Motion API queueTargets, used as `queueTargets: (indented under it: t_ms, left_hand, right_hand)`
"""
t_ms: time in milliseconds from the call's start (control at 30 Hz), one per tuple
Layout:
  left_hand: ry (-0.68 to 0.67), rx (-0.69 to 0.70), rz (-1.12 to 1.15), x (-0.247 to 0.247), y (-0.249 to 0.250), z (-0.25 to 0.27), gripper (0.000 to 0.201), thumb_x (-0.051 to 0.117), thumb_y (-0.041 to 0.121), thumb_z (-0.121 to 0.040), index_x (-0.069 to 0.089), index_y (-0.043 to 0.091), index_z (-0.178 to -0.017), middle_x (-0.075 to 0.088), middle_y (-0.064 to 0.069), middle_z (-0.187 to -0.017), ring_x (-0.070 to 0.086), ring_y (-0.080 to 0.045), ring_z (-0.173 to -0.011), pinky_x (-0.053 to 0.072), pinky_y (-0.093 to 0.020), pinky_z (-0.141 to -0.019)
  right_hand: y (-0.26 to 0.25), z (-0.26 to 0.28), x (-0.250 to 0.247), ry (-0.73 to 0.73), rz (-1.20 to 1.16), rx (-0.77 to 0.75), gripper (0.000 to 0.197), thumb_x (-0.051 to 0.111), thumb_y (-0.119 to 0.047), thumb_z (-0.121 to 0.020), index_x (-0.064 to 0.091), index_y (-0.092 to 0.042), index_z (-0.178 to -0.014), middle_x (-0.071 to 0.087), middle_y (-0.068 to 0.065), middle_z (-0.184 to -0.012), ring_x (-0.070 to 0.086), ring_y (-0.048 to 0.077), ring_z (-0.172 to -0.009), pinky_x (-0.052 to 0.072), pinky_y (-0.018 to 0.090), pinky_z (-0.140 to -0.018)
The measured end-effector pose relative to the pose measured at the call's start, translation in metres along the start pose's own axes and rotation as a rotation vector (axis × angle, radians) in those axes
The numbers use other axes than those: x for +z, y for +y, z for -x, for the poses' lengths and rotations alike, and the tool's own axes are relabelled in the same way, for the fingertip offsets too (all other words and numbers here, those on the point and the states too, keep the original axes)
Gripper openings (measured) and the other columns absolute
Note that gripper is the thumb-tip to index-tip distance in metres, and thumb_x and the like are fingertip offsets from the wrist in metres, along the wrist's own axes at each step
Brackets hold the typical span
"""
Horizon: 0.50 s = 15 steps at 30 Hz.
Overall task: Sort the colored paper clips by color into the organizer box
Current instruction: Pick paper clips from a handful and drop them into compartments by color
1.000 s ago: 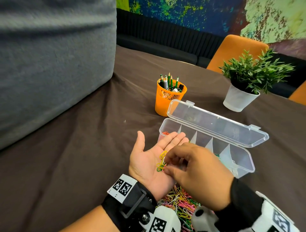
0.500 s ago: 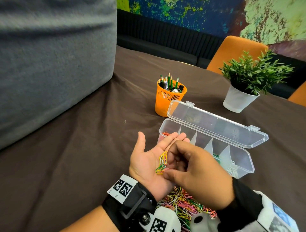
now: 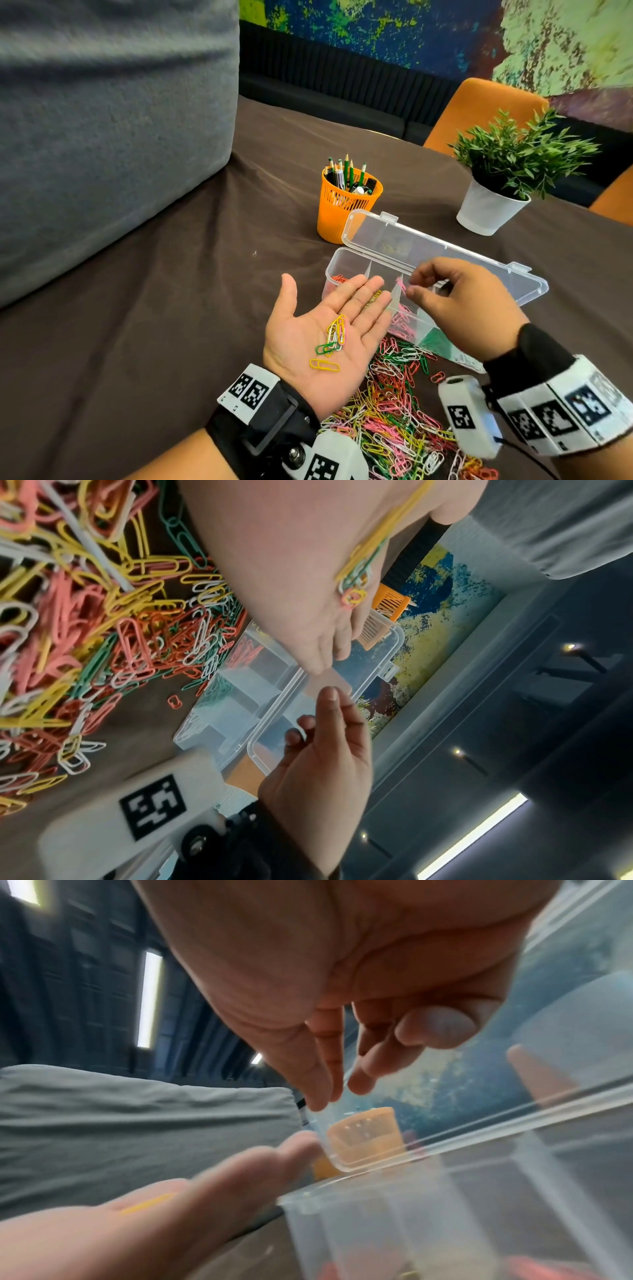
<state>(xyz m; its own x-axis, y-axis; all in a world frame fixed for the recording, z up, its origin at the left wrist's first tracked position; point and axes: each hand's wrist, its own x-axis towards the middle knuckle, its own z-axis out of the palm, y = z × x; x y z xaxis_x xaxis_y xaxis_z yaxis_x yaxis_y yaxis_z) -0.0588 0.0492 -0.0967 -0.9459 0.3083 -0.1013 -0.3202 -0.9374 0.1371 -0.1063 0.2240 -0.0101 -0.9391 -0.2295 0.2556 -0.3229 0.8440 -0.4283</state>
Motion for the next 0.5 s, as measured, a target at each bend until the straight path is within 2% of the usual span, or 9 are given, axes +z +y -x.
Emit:
queueTargets:
  t_ms: [67, 133, 200, 233, 300, 333, 433, 500]
  left_hand:
    - [0.012, -0.005, -0.016, -0.001, -0.002, 0.0, 0.101, 0.044, 0.078, -0.084, 0.046, -0.004, -0.142, 0.05, -0.025, -0.144, 0.042, -0.04, -0.139, 0.026, -0.05, -0.119]
    - [0.022, -0.011, -0.025, -0.001, -0.003, 0.0, 0.102, 0.045, 0.08, -0.082, 0.047, -0.004, -0.142, 0.052, -0.023, -0.141, 0.044, -0.037, -0.136, 0.024, -0.044, -0.119]
    - [0.028, -0.024, -0.03, -0.001, -0.002, 0.001, 0.102, 0.043, 0.082, -0.081, 0.053, -0.002, -0.138, 0.059, -0.025, -0.129, 0.06, -0.04, -0.116, 0.025, -0.04, -0.117]
    - [0.028, -0.031, -0.04, 0.0, 0.0, 0.002, 0.103, 0.041, 0.083, -0.081, 0.054, -0.001, -0.138, 0.059, -0.026, -0.129, 0.064, -0.041, -0.11, 0.027, -0.04, -0.116]
    - [0.024, -0.048, -0.054, 0.003, 0.002, 0.003, 0.103, 0.039, 0.085, -0.08, 0.052, 0.001, -0.14, 0.054, -0.028, -0.139, 0.062, -0.044, -0.116, 0.04, -0.044, -0.111]
    - [0.021, -0.053, -0.057, 0.003, 0.002, 0.003, 0.104, 0.039, 0.085, -0.08, 0.05, 0.002, -0.141, 0.051, -0.029, -0.141, 0.057, -0.044, -0.123, 0.041, -0.047, -0.109]
    - [0.017, -0.06, -0.039, 0.002, 0.0, 0.002, 0.104, 0.038, 0.084, -0.08, 0.048, 0.001, -0.143, 0.049, -0.029, -0.143, 0.047, -0.045, -0.133, 0.025, -0.052, -0.118]
    - [-0.008, -0.069, -0.017, 0.002, 0.0, 0.003, 0.104, 0.041, 0.084, -0.081, 0.046, 0.002, -0.145, 0.047, -0.028, -0.146, 0.045, -0.046, -0.135, 0.024, -0.053, -0.119]
  right_hand:
    - [-0.014, 0.008, 0.004, -0.035, -0.021, -0.131, 0.012, 0.076, -0.022, -0.08, 0.07, -0.031, -0.08, 0.063, -0.014, -0.075, 0.055, 0.0, -0.067, 0.037, 0.016, -0.061]
    - [-0.032, 0.019, 0.011, -0.149, -0.074, -0.226, 0.015, 0.075, -0.024, -0.08, 0.072, -0.035, -0.088, 0.063, -0.015, -0.077, 0.056, 0.003, -0.071, 0.042, 0.017, -0.065]
    - [-0.042, 0.026, 0.018, -0.253, -0.046, -0.271, 0.02, 0.076, -0.032, -0.079, 0.071, -0.04, -0.097, 0.063, -0.015, -0.083, 0.057, 0.002, -0.076, 0.044, 0.017, -0.071]
    - [-0.043, 0.027, 0.02, -0.27, -0.037, -0.278, 0.022, 0.076, -0.034, -0.077, 0.071, -0.04, -0.098, 0.063, -0.016, -0.084, 0.057, 0.001, -0.078, 0.045, 0.017, -0.073]
    - [-0.043, 0.028, 0.021, -0.276, -0.079, -0.249, 0.023, 0.078, -0.031, -0.075, 0.07, -0.04, -0.095, 0.064, -0.016, -0.082, 0.058, 0.003, -0.077, 0.049, 0.022, -0.074]
    - [-0.042, 0.028, 0.021, -0.281, -0.125, -0.227, 0.023, 0.079, -0.028, -0.075, 0.07, -0.038, -0.093, 0.065, -0.015, -0.079, 0.059, 0.004, -0.074, 0.05, 0.026, -0.073]
    - [-0.041, 0.027, 0.02, -0.318, -0.275, -0.187, 0.019, 0.08, -0.015, -0.074, 0.07, -0.028, -0.083, 0.067, -0.008, -0.073, 0.058, 0.01, -0.062, 0.053, 0.038, -0.069]
    - [-0.041, 0.027, 0.017, -0.336, -0.36, -0.178, 0.017, 0.081, -0.012, -0.074, 0.068, -0.023, -0.079, 0.066, 0.0, -0.072, 0.054, 0.02, -0.06, 0.052, 0.041, -0.065]
